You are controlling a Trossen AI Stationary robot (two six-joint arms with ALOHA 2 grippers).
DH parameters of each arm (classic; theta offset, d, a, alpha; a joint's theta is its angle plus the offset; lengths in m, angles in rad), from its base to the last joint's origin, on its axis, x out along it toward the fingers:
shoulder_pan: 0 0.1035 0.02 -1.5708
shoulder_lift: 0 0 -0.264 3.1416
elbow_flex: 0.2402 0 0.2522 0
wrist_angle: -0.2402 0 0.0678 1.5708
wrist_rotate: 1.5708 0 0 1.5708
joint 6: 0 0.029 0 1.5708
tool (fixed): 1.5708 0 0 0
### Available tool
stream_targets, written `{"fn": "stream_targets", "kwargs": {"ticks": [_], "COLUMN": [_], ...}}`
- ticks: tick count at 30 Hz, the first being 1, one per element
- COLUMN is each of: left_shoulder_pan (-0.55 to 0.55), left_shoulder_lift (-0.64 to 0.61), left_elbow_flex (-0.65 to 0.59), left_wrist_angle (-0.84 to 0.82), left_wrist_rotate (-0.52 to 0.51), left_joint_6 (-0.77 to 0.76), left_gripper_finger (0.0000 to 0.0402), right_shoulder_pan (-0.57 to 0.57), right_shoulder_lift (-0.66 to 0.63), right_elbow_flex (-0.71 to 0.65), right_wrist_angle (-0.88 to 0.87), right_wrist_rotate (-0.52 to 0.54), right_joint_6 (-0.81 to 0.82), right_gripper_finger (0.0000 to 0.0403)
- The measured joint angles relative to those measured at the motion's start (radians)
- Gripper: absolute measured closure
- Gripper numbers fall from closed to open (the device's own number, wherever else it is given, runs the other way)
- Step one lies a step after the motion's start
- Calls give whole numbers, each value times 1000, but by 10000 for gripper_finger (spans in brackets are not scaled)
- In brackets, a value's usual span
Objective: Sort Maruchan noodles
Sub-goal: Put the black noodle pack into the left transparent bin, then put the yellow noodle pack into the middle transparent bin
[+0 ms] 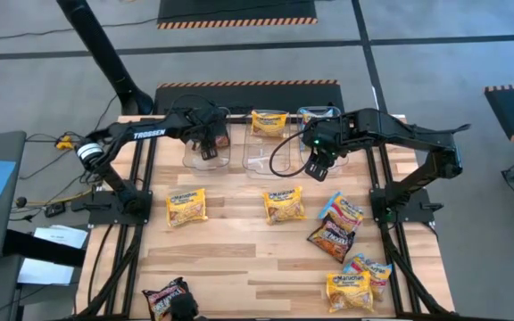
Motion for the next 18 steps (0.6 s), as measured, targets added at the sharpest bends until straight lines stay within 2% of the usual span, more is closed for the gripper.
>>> {"fn": "stream_targets", "kwargs": {"ticks": [13, 18], "left_shoulder_pan": [0, 1], "left_shoulder_lift": [-5, -5], "left_elbow_flex": [168, 265], "left_wrist_angle": [-179, -271], "left_wrist_rotate": [8, 29], "left_joint_6": [-77, -155], "left_gripper_finger": [239, 239], "right_shoulder_pan": [0, 0], "right_shoulder_lift": [0, 0], "right_elbow_flex": [0, 0], "right_wrist_angle": [0, 0], "right_wrist_rotate": [0, 0], "right_joint_6": [-2, -2], "right_gripper_finger": [187, 187]}}
